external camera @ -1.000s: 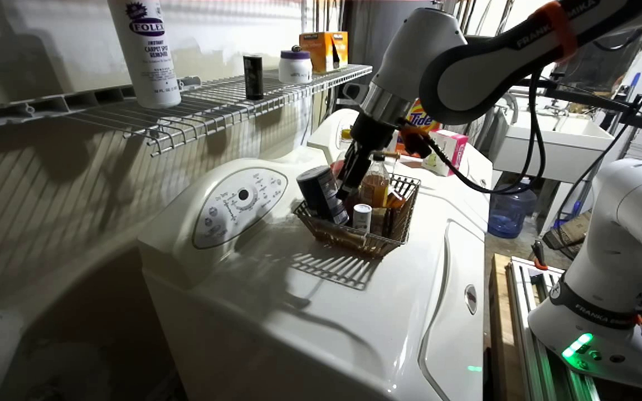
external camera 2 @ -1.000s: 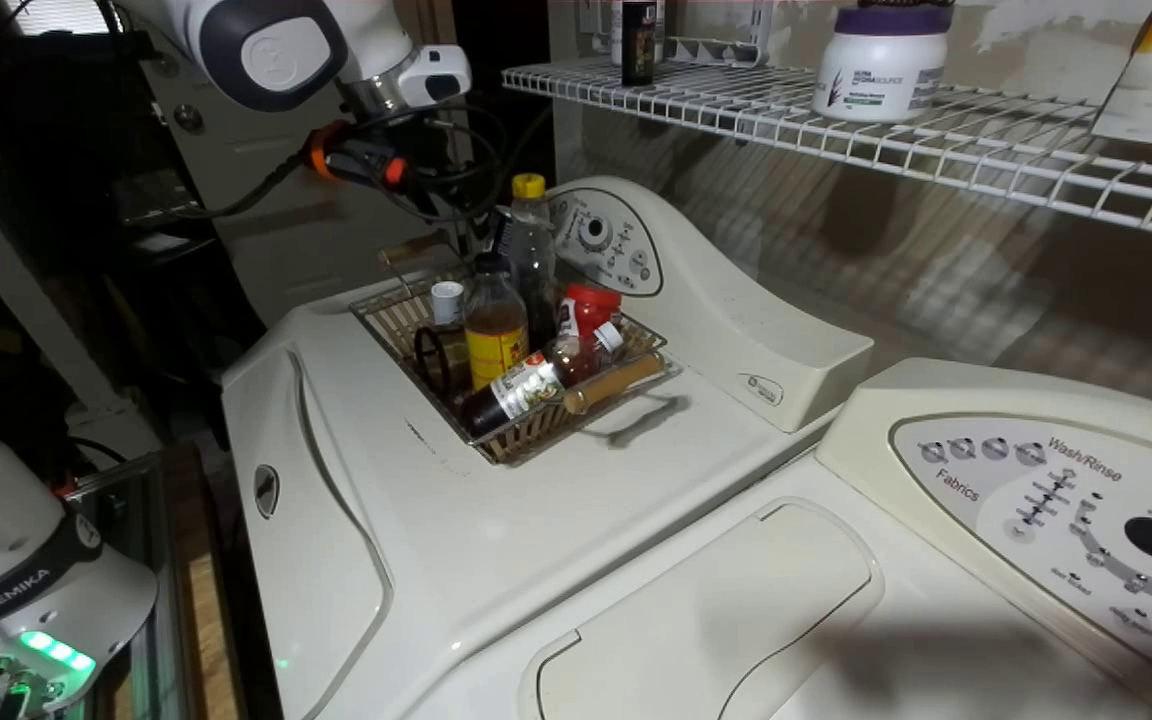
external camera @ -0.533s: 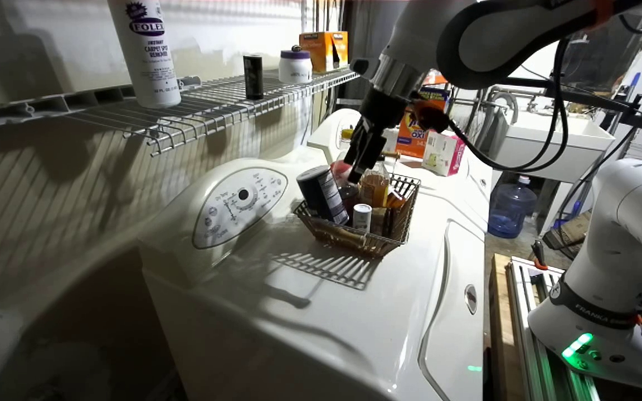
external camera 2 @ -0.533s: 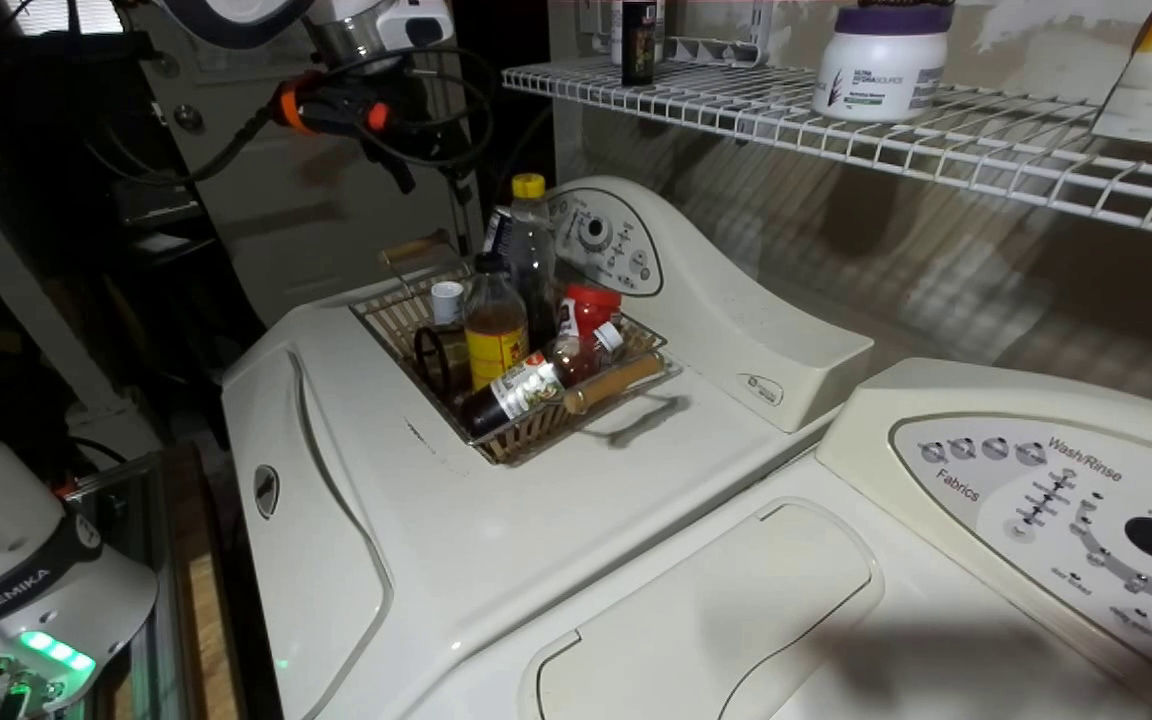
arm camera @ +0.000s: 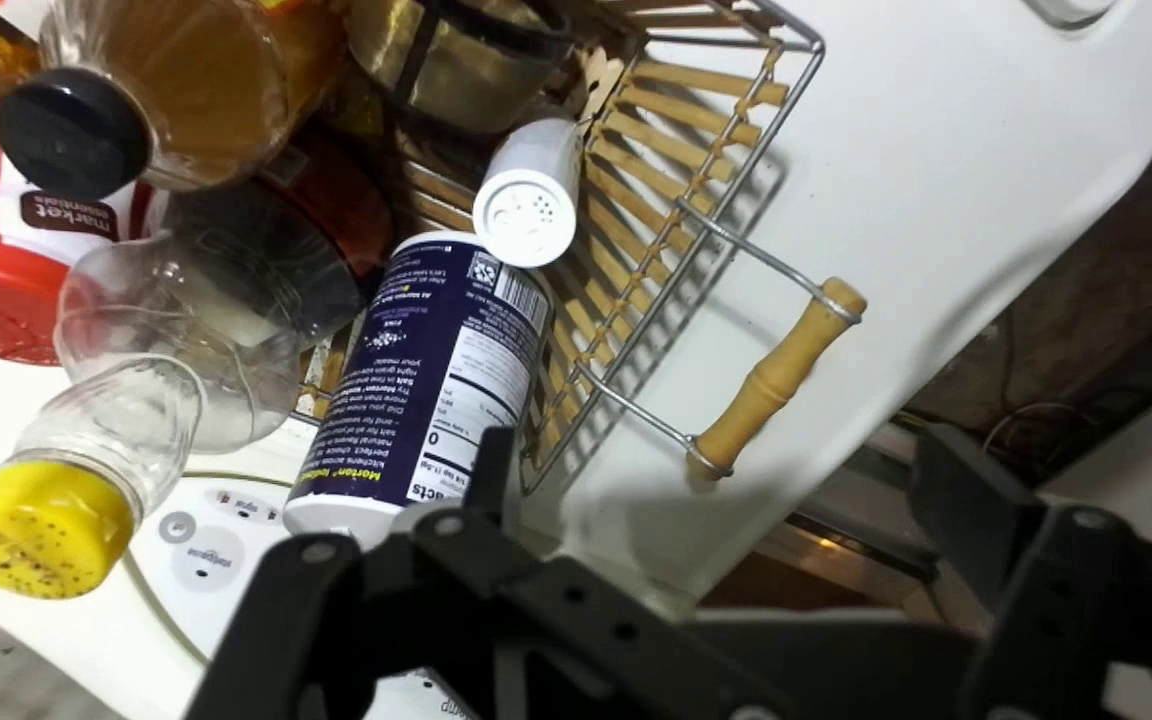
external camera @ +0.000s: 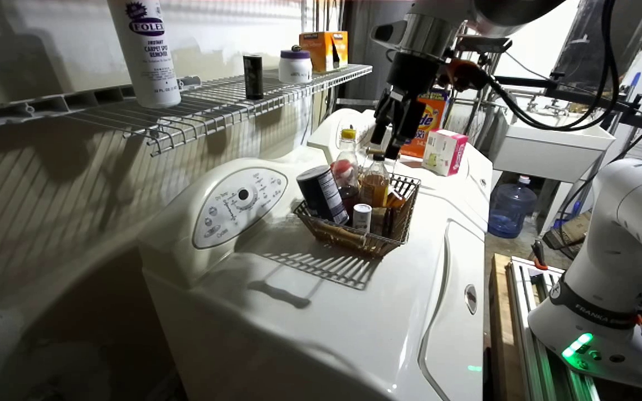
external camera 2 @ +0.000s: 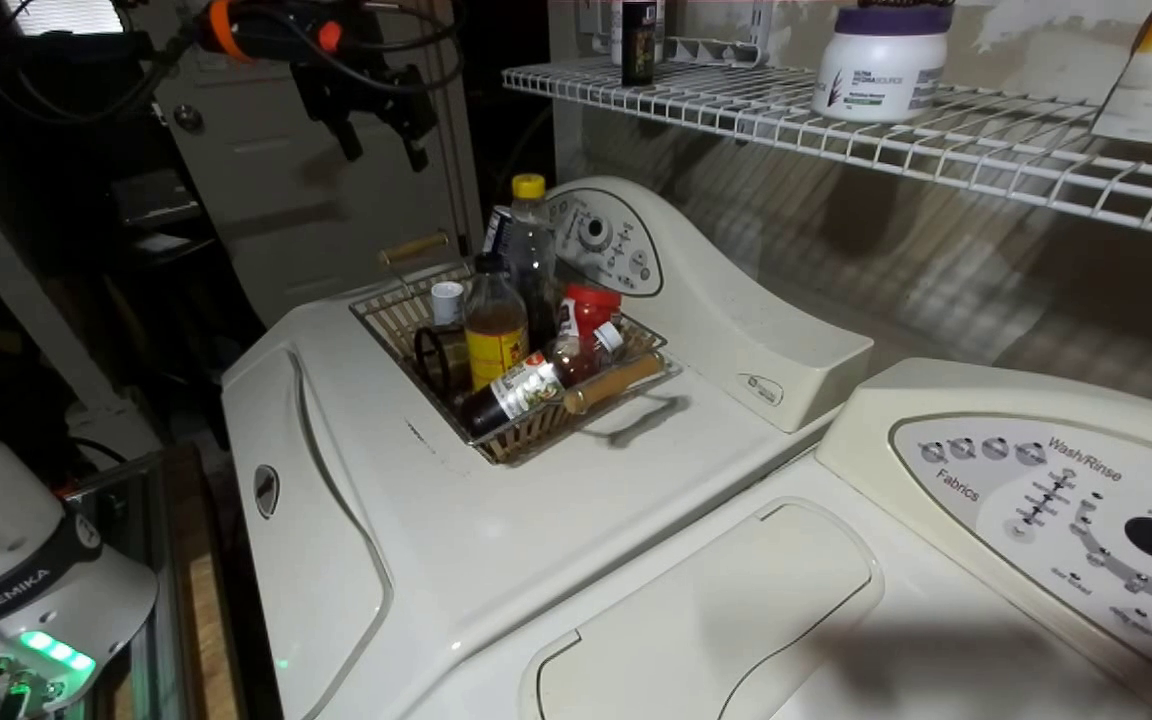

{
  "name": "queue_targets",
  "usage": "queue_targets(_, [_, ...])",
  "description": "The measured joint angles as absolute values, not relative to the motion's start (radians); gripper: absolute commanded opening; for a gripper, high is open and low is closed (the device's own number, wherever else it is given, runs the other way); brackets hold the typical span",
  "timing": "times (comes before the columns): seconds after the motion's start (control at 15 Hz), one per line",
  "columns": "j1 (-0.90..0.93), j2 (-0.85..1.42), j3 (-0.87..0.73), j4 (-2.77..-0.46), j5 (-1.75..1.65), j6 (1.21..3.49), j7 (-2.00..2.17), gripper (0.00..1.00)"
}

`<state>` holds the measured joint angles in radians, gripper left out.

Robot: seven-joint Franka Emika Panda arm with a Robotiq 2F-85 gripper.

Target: Remove the small white container from the bottom shelf and put it in the basket.

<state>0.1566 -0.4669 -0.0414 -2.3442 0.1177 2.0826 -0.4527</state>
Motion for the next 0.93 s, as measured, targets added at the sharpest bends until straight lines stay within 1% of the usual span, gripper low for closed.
queue_targets(0.47, [0.149,-0.5,-0.043,-2.3,0.088,1.952,-0.464,1.0])
queue_targets(0.93, [0.148,-0.501,-0.043,-2.298,0.084,1.94,-0.47,1.0])
